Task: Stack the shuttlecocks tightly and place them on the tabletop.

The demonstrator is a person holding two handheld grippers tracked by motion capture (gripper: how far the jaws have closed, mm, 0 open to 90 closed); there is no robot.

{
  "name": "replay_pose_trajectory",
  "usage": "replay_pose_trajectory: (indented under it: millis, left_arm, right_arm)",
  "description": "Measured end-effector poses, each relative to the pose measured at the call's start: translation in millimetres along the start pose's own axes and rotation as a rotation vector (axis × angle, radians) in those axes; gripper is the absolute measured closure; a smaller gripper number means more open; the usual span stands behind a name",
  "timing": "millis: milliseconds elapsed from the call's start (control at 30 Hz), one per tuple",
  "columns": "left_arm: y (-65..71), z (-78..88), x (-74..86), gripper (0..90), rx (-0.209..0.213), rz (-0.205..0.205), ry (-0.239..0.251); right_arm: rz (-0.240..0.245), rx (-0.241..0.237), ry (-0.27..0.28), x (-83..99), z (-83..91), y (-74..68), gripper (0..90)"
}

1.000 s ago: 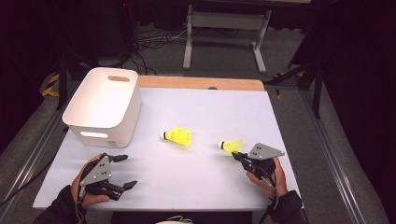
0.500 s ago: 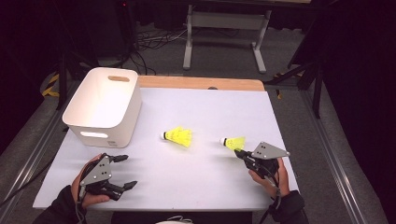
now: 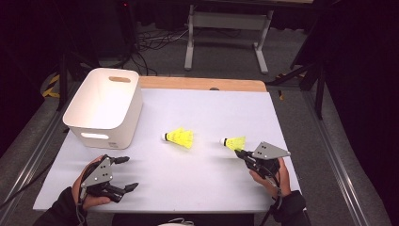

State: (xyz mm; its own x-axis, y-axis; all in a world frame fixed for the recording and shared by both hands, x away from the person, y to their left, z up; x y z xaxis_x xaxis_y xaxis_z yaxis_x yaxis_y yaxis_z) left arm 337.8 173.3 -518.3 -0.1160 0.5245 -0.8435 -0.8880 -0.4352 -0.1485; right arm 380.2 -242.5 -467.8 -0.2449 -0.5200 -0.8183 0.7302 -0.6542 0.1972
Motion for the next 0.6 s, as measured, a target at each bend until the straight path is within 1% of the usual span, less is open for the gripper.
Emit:
replay_pose_trajectory:
  millis: [200, 333, 567, 600]
  left_arm:
    - [0.2, 0.0, 0.1, 10.7, 0.002, 0.0, 0.001]
    - [0.9, -0.5, 0.2, 10.7, 0.006, 0.0, -0.002]
    - [1.2, -1.4, 0.0, 10.7, 0.009, -0.001, -0.004]
    - [1.4, -2.0, 0.0, 10.7, 0.011, 0.004, -0.002]
  right_arm:
    - [0.003, -0.01, 0.0, -1.8, -3.2, -1.3, 89.9]
    - [0.008, -0.024, -0.006, -3.1, -7.4, -3.5, 89.9]
    - [0.017, -0.048, -0.017, -6.2, -17.8, -5.9, 89.9]
    - [0.015, -0.054, -0.018, -7.3, -20.3, -6.0, 89.8]
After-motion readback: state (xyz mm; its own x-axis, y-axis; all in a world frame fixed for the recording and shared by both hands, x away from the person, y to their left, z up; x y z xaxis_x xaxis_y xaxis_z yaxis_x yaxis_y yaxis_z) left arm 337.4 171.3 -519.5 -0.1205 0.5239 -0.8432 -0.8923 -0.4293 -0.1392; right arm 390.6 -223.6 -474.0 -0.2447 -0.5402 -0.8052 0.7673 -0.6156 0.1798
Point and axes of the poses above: each handheld gripper's, and its own axes: z roughly backward along the jaws, x roughly out of its underside, y roughly to its right, the point moved 6 cm from there along -z, roughly forward along the jaws, and after that the axes turned 3 degrees about -y, right-handed, at the moved point
